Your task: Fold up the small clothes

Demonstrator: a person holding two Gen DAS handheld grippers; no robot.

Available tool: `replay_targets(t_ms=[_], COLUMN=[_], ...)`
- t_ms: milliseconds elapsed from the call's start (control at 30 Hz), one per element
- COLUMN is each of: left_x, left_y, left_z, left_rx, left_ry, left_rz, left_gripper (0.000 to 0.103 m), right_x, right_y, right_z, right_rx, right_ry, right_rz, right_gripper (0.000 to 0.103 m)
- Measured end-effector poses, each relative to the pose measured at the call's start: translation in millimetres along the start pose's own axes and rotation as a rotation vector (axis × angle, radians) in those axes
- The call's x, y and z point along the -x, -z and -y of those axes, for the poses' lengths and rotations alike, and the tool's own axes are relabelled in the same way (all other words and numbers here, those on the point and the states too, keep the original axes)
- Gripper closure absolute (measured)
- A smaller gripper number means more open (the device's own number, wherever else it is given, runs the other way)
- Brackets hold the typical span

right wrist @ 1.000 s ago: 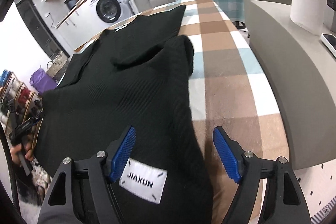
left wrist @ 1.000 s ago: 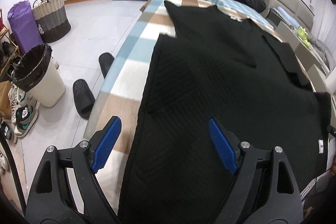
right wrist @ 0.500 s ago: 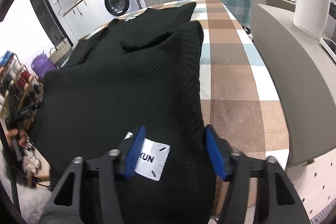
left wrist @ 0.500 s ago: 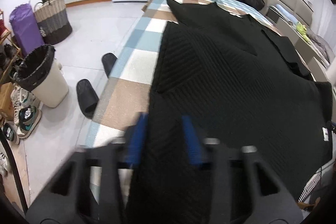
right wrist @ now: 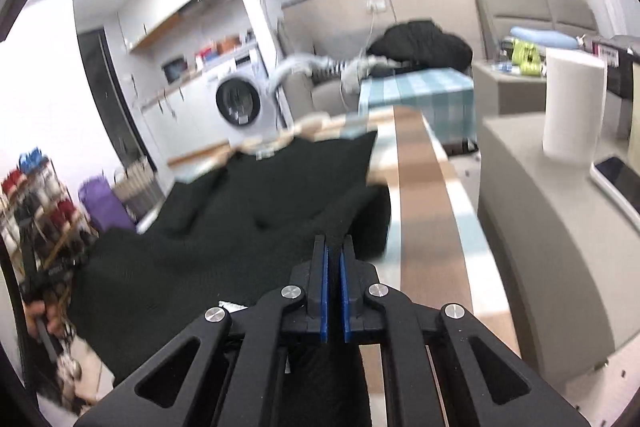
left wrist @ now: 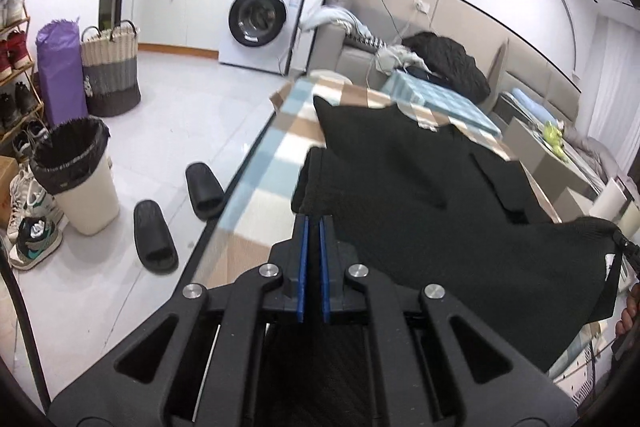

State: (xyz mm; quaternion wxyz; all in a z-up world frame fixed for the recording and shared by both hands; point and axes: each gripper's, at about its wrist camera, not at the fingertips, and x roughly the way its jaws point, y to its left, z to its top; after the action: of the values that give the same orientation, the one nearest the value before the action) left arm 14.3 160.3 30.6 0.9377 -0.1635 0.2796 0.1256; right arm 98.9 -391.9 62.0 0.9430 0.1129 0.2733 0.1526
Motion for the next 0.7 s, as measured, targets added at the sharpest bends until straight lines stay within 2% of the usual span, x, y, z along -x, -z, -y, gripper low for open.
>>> replay_targets(t_ms=[100,133,233,300,367,400,433,467,600,633,667,700], left_x=[-4.8,-11.6,-28.8,-44.1,-55.9,-60.9,-65.6,-70.3,-89.2,-94.3,-98.4,-101.4], left_y=[-6.4,-7.9,-6.8,-3.4,-3.2,-1.4,-1.7,-0.5,1.0,1.1,1.2,0.9], left_z=[-4.3,-6.4,-7.0,-8.1,-10.3,-11.6,-12.7,-13.5,-12.9,-12.8,-11.5,-10.3], left_rx=[0.029,0.038,0.039,0.053,0.067,0.073,0.081,0.085,0.085,0.091,0.093,0.086], left_ry=[-0.003,0.003,-0.003,-0.013,-0.018,-0.012,0.001,0.003,0.013,0.025,0.045,0.050], left_rz=[0.012,-0.008,-0.053,-0.098,-0.152,-0.160,-0.177,-0.184,-0.217,-0.223,-0.224,-0.221], left_gripper=[0.100,0.100,0.100,0.098,0.086,0.079,0.064,0.056,0.056,0.065,0.083,0.092], right_x=[-9.1,-14.6,-36.5,-50.8,-57.4,-59.2,-61.0,-63.3,-75.6,-79.8,-84.6,-88.9], right_y=[-14.9,-17.8,-19.3,-15.3,-9.8,-6.2,-2.5,0.6,11.5,12.8,14.1,14.6], right_z=[9.4,13.6,17.3,20.2,25.7,29.6,33.1,35.7,35.3,34.6,33.6,32.8], right_rx=[-0.072,-0.102,-0.130,-0.131,-0.147,-0.169,-0.195,-0.213,-0.215,-0.210,-0.206,-0.206], right_ry=[0.020,0.018,0.045,0.051,0.049,0.034,0.019,0.008,-0.008,-0.007,-0.010,-0.017], right_rz=[0.043,0.034,-0.044,-0.129,-0.179,-0.198,-0.210,-0.227,-0.265,-0.267,-0.273,-0.275], right_gripper=[0.098,0.098,0.098,0.098,0.091,0.083,0.074,0.059,0.058,0.058,0.059,0.060])
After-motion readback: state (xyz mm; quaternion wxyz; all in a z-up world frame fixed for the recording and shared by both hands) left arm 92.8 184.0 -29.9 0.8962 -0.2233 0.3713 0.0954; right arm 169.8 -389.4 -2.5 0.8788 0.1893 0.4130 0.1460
